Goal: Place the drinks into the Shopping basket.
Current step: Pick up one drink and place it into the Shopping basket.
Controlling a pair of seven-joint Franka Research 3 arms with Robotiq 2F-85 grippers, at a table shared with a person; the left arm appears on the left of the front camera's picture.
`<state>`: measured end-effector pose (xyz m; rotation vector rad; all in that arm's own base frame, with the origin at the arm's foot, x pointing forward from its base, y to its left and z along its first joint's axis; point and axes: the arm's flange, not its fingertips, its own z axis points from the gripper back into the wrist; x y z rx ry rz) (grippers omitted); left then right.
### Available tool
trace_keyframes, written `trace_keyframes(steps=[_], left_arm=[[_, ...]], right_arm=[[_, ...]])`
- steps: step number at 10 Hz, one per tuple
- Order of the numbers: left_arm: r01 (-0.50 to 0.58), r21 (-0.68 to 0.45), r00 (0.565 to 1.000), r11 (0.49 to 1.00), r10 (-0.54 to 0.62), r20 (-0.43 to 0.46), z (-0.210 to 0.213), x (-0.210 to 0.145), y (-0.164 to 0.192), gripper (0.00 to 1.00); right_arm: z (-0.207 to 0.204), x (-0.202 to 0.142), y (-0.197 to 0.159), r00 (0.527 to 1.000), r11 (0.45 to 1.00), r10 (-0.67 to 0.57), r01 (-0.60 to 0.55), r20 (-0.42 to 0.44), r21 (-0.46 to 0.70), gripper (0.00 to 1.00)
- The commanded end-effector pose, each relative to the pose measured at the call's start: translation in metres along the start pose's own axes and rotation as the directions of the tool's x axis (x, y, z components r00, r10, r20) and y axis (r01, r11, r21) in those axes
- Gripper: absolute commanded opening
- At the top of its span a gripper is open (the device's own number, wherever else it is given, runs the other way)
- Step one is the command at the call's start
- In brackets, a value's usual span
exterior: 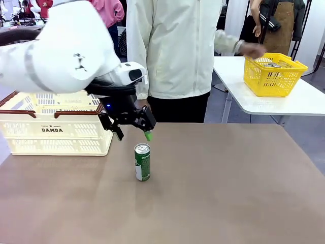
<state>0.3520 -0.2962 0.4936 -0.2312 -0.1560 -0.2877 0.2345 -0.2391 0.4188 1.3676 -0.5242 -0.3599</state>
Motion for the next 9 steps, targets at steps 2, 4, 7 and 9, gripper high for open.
trace_keyframes(steps=[2,4,7,9], left_arm=[[-0.243,0.247,0.97,0.938,0.24,0.04,0.001,0.027,-0.013,1.0],[-0.194,0.226,0.981,0.955,0.189,0.047,-0.005,0.033,-0.016,1.0],[-0.24,0.114,0.97,0.964,0.235,0.062,-0.008,0.035,-0.019,1.0],[-0.212,0.066,0.977,0.975,0.213,-0.012,-0.017,0.035,-0.03,1.0]], right_arm=[[0.002,-0.001,0.0,1.0,1.0,0.018,-0.018,-0.009,0.004,1.0],[0.002,-0.001,0.0,1.0,1.0,0.018,-0.018,-0.009,0.004,1.0],[0.002,-0.001,0.0,1.0,1.0,0.018,-0.018,-0.009,0.004,1.0],[0.002,-0.001,0.0,1.0,1.0,0.018,-0.018,-0.009,0.004,1.0]])
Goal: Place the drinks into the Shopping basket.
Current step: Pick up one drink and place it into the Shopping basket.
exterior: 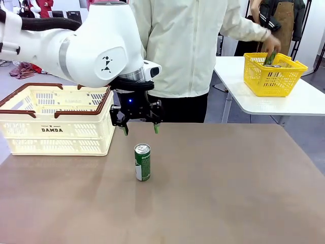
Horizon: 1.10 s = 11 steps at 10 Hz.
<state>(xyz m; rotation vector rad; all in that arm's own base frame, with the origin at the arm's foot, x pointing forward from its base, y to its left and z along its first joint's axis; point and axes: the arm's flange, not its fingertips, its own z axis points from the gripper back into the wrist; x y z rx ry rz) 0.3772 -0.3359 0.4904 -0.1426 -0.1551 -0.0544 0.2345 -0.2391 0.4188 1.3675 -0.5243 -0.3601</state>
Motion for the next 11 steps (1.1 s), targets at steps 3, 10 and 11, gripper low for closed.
trace_keyframes(steps=[3,10,11], left_arm=[[0.005,0.028,1.0,1.0,-0.006,0.024,0.003,0.002,0.006,1.0],[-0.029,-0.006,0.994,1.0,0.028,-0.107,-0.049,0.015,0.022,1.0],[-0.012,-0.012,0.99,1.0,0.01,-0.143,-0.057,0.017,0.024,1.0]], right_arm=[[0.002,-0.001,0.0,1.0,1.0,0.018,-0.018,-0.009,0.004,1.0],[0.002,-0.001,0.0,1.0,1.0,0.018,-0.018,-0.009,0.004,1.0],[0.002,-0.001,0.0,1.0,1.0,0.018,-0.018,-0.009,0.004,1.0]])
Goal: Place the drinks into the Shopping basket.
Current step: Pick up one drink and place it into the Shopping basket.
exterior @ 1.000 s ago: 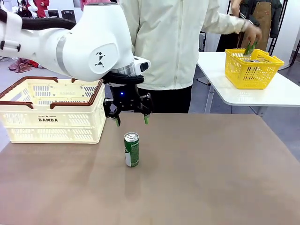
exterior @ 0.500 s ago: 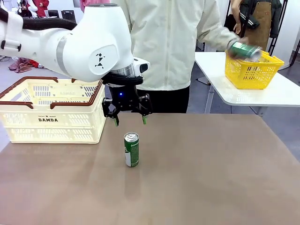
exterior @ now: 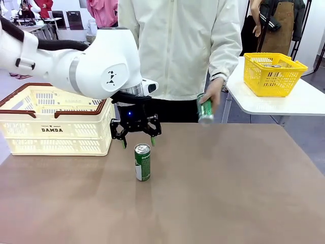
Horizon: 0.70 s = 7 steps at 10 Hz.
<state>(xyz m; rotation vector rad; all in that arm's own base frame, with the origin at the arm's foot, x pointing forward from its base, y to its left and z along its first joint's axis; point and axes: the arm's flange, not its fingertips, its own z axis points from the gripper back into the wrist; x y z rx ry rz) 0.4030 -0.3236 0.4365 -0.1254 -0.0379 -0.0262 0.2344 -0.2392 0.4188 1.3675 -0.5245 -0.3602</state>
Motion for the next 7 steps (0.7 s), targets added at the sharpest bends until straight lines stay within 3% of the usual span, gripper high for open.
trace_keyframes(steps=[1,3,5,6,7], left_arm=[[0.07,-0.102,0.998,0.992,-0.069,0.016,0.018,-0.008,0.015,1.0],[0.143,-0.235,0.989,0.961,-0.132,0.065,0.104,-0.056,0.072,1.0],[0.147,-0.276,0.989,0.95,-0.15,0.011,0.163,-0.093,0.148,1.0],[0.29,-0.37,0.95,0.883,-0.314,-0.005,0.182,-0.112,0.187,1.0],[0.49,-0.543,0.85,0.682,-0.512,0.124,0.201,-0.136,0.234,1.0]], right_arm=[[0.002,-0.001,0.0,1.0,1.0,0.019,-0.018,-0.009,0.004,1.0],[0.002,-0.001,0.0,1.0,1.0,0.019,-0.018,-0.009,0.004,1.0],[0.002,-0.001,0.0,1.0,1.0,0.019,-0.018,-0.009,0.004,1.0],[0.002,-0.001,0.0,1.0,1.0,0.019,-0.018,-0.009,0.004,1.0],[0.002,-0.001,0.0,1.0,1.0,0.019,-0.018,-0.009,0.004,1.0]])
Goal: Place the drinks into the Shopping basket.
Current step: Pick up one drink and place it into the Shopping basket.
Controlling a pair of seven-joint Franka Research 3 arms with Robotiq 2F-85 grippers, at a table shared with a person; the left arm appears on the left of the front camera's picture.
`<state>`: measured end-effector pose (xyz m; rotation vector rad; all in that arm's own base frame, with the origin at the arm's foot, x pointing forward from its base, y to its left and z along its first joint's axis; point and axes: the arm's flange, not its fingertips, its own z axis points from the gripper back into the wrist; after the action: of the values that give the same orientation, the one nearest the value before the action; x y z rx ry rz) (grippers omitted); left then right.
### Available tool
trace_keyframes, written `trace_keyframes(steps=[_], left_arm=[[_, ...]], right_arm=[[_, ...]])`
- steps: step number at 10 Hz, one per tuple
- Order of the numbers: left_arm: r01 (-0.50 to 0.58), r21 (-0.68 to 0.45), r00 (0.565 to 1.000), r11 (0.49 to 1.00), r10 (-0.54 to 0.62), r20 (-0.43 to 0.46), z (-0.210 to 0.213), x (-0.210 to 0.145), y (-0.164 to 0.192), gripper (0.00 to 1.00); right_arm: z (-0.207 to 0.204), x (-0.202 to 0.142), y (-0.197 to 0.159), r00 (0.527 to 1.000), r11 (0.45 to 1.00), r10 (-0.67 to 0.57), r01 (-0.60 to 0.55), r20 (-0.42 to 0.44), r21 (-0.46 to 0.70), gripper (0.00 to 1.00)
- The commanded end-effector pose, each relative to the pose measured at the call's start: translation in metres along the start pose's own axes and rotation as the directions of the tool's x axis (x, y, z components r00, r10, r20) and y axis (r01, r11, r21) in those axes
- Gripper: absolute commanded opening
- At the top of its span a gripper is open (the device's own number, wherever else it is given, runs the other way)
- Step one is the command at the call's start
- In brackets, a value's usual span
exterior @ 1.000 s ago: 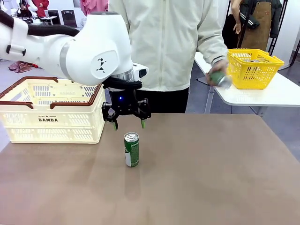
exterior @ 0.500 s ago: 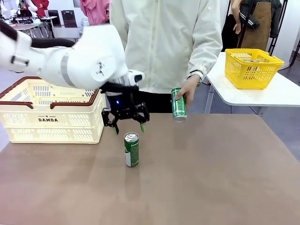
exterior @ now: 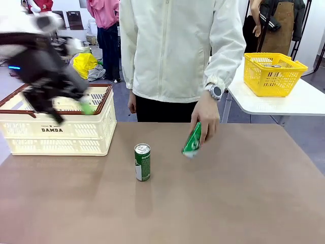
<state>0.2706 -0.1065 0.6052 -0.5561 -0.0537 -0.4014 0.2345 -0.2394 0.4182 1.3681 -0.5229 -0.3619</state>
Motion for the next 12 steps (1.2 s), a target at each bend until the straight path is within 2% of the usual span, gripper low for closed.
trace_keyframes(steps=[1,3,4,5,11,12], left_arm=[[0.279,-0.296,0.96,0.914,-0.263,0.091,0.039,-0.046,0.06,1.0],[0.317,-0.43,0.94,0.845,-0.218,0.264,0.042,-0.073,0.102,1.0],[0.298,-0.475,0.942,0.828,-0.173,0.288,0.038,-0.076,0.113,1.0],[0.311,-0.297,0.939,0.903,-0.243,0.245,0.061,-0.081,0.085,1.0],[0.304,-0.281,0.941,0.91,-0.241,0.237,0.058,-0.079,0.081,1.0],[0.258,-0.241,0.958,0.936,-0.215,0.193,0.042,-0.056,0.064,1.0]], right_arm=[[0.002,-0.001,0.001,1.0,1.0,0.021,-0.021,-0.009,0.004,1.0],[0.002,-0.001,0.001,1.0,1.0,0.021,-0.021,-0.009,0.004,1.0],[0.002,-0.001,0.001,1.0,1.0,0.021,-0.021,-0.009,0.004,1.0],[0.002,-0.001,0.001,1.0,1.0,0.021,-0.021,-0.009,0.004,1.0],[0.002,-0.001,0.001,1.0,1.0,0.021,-0.021,-0.009,0.004,1.0],[0.002,-0.001,0.001,1.0,1.0,0.021,-0.021,-0.009,0.004,1.0]])
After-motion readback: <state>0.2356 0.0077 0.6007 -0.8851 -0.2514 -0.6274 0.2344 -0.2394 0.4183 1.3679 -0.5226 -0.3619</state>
